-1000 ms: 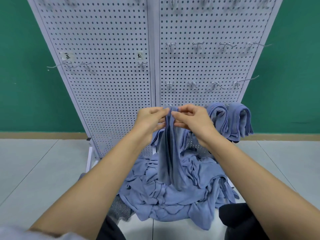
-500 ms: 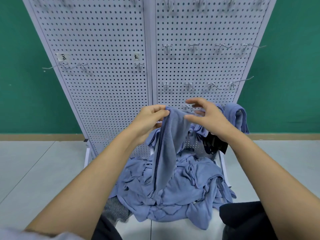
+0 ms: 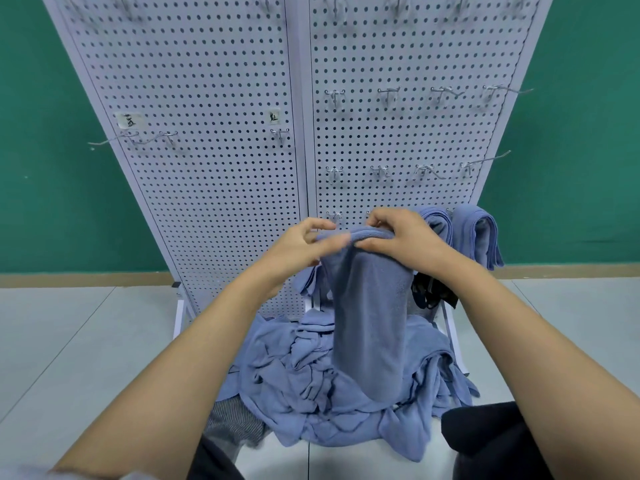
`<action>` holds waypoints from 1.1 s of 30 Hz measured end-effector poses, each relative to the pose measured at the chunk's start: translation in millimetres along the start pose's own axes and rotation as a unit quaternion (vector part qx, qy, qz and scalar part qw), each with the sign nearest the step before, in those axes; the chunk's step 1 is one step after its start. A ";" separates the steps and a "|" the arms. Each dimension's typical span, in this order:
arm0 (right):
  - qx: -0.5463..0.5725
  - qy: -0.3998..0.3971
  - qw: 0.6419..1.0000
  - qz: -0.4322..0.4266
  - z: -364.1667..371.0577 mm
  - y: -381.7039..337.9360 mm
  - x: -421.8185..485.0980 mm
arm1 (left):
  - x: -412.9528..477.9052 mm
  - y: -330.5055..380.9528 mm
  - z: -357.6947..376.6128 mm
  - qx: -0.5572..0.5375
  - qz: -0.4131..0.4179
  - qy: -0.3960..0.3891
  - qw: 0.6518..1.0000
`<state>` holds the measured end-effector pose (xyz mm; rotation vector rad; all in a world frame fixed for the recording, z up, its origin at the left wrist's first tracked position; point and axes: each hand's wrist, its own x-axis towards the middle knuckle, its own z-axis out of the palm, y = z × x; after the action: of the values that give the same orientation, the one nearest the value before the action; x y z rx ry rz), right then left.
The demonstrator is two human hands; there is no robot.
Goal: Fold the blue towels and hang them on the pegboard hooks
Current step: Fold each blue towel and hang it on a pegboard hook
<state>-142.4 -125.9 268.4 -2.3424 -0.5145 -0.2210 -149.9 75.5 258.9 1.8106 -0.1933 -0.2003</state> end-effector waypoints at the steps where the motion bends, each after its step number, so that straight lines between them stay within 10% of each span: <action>1: -0.008 -0.003 1.000 0.002 -1.3 -0.7 -0.5 | 0.9 -2.8 2.3 0.043 0.015 0.013 0.999; 6: -0.111 -0.099 0.988 0.046 -7.7 -3.0 -4.1 | 7.0 -11.3 11.1 0.076 0.060 0.113 0.989; 11: 0.032 -0.025 0.995 0.095 -12.6 -7.8 -5.2 | 13.4 -19.6 17.7 0.029 0.028 0.166 0.985; 24: 0.302 0.039 0.951 0.056 -68.2 -89.0 26.5 | 0.3 -73.1 4.6 -0.123 -0.256 0.065 0.957; 33: 0.433 0.113 0.894 0.023 -102.7 -104.6 27.8 | -1.6 -76.6 -6.1 -0.398 -0.222 -0.019 0.890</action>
<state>-162.9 -118.5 416.0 -1.4308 -0.3372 -0.1859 -148.0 100.2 186.1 1.0005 0.2603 -0.5528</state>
